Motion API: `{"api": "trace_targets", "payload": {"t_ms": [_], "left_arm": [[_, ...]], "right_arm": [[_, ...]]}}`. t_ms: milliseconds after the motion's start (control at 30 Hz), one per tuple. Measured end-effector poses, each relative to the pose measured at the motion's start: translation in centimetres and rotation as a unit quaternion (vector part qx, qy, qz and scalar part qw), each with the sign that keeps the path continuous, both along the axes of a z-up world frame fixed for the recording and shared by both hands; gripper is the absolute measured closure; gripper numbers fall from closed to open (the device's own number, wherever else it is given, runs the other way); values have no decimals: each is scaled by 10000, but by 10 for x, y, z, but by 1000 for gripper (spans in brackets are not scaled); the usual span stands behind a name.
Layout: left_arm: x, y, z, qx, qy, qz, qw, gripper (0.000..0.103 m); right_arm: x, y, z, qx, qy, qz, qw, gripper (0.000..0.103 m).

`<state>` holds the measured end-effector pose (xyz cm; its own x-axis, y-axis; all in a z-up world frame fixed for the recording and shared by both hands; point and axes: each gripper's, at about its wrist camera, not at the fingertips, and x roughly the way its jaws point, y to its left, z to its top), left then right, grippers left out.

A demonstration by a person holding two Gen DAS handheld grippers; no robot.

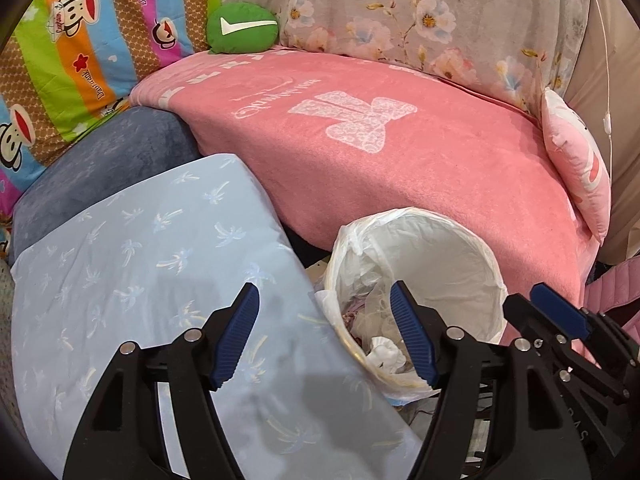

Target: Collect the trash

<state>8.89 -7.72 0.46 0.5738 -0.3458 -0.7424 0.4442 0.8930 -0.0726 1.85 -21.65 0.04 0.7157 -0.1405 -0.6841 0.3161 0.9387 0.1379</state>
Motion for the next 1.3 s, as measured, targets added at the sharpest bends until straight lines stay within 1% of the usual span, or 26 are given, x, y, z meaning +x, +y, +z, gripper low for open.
{"api": "trace_targets", "payload": {"t_ms": [167,233,300,433,500,633,667,700,833,900,1000,1067,1233,1267,1300], "left_arm": [[-9,8,-2,113,-99,87,9998,25],[-12,10,-2,182,-157,129,9996,23],[-15,11,-3,194,-151,119,9996,22],[-19,15,-6,208,-147,143,9996,18],[-20,16,-7,215,-133,157,9996,18],[-24,18,-10,250,-101,212,9994,15],[-25,19,-11,256,-93,209,9994,15],[-25,19,-12,270,-83,213,9994,15],[-26,20,-15,304,-49,234,9993,14],[-27,21,-15,320,-48,250,9992,13],[-29,20,-16,374,-85,270,9989,13],[-30,20,-16,384,-92,286,9988,13],[-31,23,-17,430,-128,354,9984,13],[-31,23,-17,441,-145,375,9982,12],[-31,23,-17,447,-151,392,9981,12]], "right_arm": [[-10,10,-3,-152,132,57,9998,68],[-13,13,-4,-244,188,38,9995,68],[-16,15,-5,-311,220,22,9993,66],[-21,19,-8,-405,281,15,9988,65],[-24,21,-8,-442,283,4,9986,61],[-27,19,-9,-411,308,-43,9987,58],[-28,19,-10,-392,319,-50,9987,56],[-28,19,-10,-378,328,-56,9987,51],[-28,17,-12,-405,357,-80,9985,42],[-28,17,-12,-401,367,-86,9985,34],[-29,17,-13,-434,362,-73,9984,27],[-29,18,-13,-457,353,-61,9983,18],[-30,19,-15,-543,389,-68,9977,15],[-30,19,-16,-555,406,-64,9976,14],[-31,20,-16,-562,415,-60,9975,10]]}}
